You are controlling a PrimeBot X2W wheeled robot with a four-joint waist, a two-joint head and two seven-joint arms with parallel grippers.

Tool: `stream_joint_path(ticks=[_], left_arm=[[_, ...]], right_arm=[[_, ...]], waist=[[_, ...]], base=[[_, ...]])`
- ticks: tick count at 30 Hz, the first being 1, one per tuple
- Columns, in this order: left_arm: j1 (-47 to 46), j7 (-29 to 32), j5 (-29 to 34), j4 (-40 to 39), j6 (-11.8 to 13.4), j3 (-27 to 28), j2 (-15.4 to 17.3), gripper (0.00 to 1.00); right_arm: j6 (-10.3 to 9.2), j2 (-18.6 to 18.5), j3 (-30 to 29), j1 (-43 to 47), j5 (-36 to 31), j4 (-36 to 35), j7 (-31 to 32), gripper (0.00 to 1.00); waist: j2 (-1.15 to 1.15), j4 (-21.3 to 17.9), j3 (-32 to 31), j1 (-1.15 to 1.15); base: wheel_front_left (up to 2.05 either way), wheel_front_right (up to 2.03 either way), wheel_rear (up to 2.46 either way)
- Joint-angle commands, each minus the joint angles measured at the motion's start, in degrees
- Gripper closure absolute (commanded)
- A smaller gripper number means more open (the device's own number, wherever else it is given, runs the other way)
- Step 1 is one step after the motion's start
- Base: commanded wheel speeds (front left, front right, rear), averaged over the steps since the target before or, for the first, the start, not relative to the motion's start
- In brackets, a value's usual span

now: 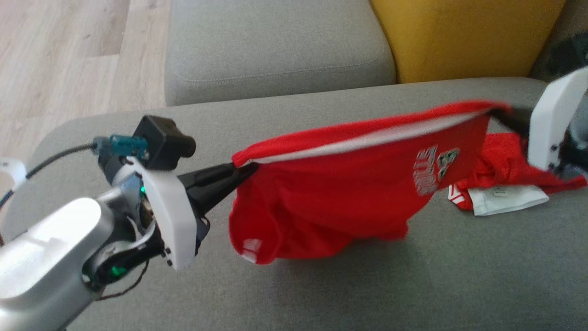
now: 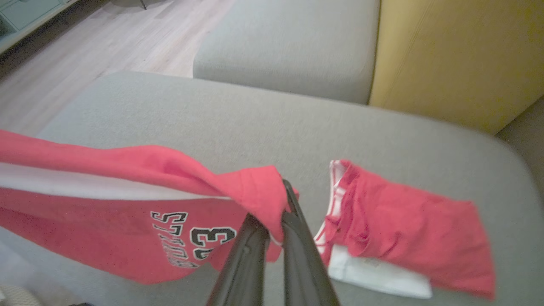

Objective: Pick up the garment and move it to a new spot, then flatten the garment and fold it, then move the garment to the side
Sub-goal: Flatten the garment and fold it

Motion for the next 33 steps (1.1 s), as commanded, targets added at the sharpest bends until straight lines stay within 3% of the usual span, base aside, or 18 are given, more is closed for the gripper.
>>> stream_joint_path(ticks=[1, 10, 15, 19, 24, 29, 33], left_arm=[[-2.61, -1.12, 0.50, -0.60, 0.27, 3.82, 2.01, 1.00], [-2.47, -3.57, -1.14, 0.58, -0.18, 5.23, 2.22, 1.00], [-7.21, -1.36, -1.26, 2.97, -1.01, 5.58, 2.36, 1.00], [-13.22, 0.32, -0.25, 6.46, -1.57, 5.57, 1.62, 1.00], [-28.98, -1.93, 4.77, 16.90, -1.94, 6.97, -1.94, 1.00], [-44.02, -10.59, 13.37, 29.74, -1.98, 5.02, -5.63, 1.00], [-50.67, -19.25, 17.98, 39.99, -1.99, 4.15, -8.90, 1.00]], right_arm=[[-0.05, 0.47, -2.52, 0.51, 1.16, -0.90, 1.54, 1.00], [-0.05, 6.08, -15.56, 3.99, 0.50, -5.11, 11.57, 1.00], [-0.05, 9.73, -19.58, 0.71, -5.92, -7.85, 16.34, 1.00], [-0.05, 11.97, -20.57, -5.01, -11.65, -8.39, 16.00, 1.00], [-0.05, 16.27, -21.29, -20.61, -22.81, -3.74, 5.98, 1.00], [-0.05, 21.80, -22.98, -34.36, -33.54, 8.19, -12.39, 1.00], [-0.05, 26.21, -24.71, -40.11, -39.64, 17.65, -26.41, 1.00]], waist=[[0.00, 0.14, 0.17, 0.00], [0.00, 0.31, 1.99, 0.00], [0.00, 0.22, 5.34, 0.00], [0.00, 0.32, 9.93, 0.00], [0.00, 0.76, 20.00, 0.00], [0.00, 1.17, 26.68, 0.00], [0.00, 1.91, 29.82, 0.00]], base=[[0.00, 0.00, 0.00], [0.00, 0.00, 0.00], [0.00, 0.00, 0.00], [0.00, 0.00, 0.00], [0.00, 0.00, 0.00], [0.00, 0.00, 0.00], [0.00, 0.00, 0.00]])
